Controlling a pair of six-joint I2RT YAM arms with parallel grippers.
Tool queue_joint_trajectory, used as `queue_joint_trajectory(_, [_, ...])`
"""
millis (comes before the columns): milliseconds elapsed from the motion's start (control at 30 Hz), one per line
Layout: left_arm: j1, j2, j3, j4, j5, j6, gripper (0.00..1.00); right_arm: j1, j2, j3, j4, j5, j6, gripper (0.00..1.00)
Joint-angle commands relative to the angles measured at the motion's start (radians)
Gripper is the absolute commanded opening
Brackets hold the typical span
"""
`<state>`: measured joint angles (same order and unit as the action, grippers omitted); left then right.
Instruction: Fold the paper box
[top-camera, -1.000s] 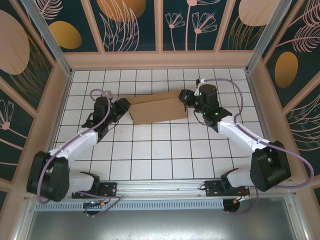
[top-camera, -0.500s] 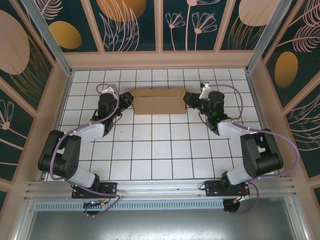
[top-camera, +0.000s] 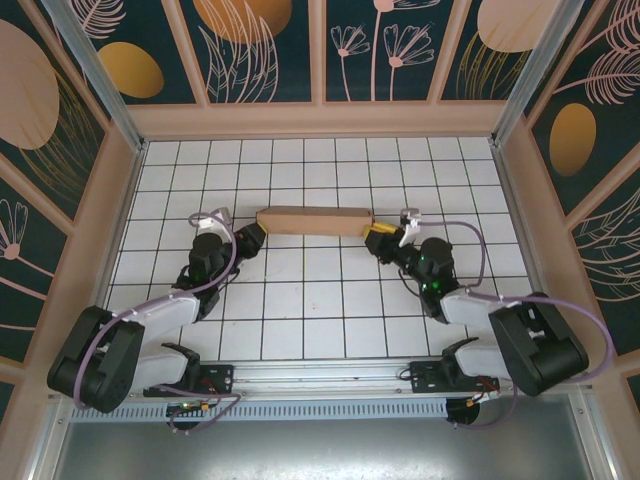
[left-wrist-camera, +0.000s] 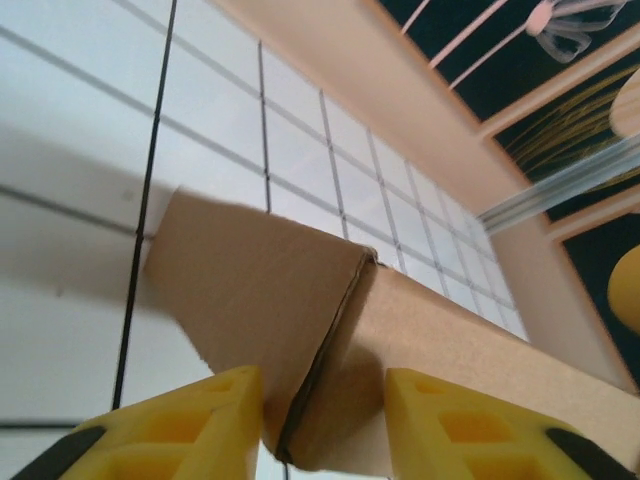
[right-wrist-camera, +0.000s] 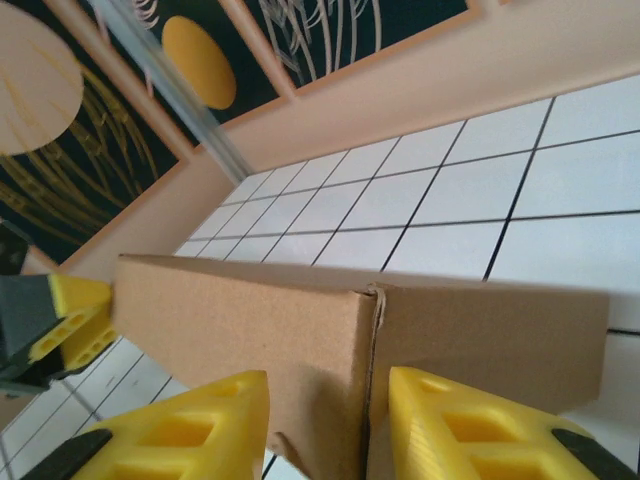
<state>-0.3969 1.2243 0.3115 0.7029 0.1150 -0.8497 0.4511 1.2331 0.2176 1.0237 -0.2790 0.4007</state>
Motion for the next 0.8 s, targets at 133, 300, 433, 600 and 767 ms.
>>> queue_joint_trajectory(133, [-0.015, -0.126, -0.002, -0.253, 0.008, -0.016, 0.50, 0.009, -0.171, -0.067, -0.077, 0.124, -0.003, 0.43])
queue_joint_trajectory(300, [-0.014, -0.133, 0.085, -0.380, -0.056, 0.084, 0.57, -0.001, -0.233, 0.070, -0.451, 0.208, 0.014, 0.40])
queue_joint_trajectory(433, [-0.010, 0.044, 0.221, -0.408, 0.027, 0.183, 0.63, -0.001, -0.218, 0.180, -0.673, 0.267, -0.017, 0.37])
queue_joint_trajectory(600, [0.015, 0.248, 0.362, -0.479, 0.056, 0.275, 0.64, -0.069, -0.098, 0.355, -0.907, 0.104, 0.102, 0.47])
queue_joint_trajectory(767, [0.042, 0.358, 0.426, -0.471, 0.113, 0.287, 0.62, -0.074, 0.095, 0.471, -1.005, -0.031, 0.123, 0.52])
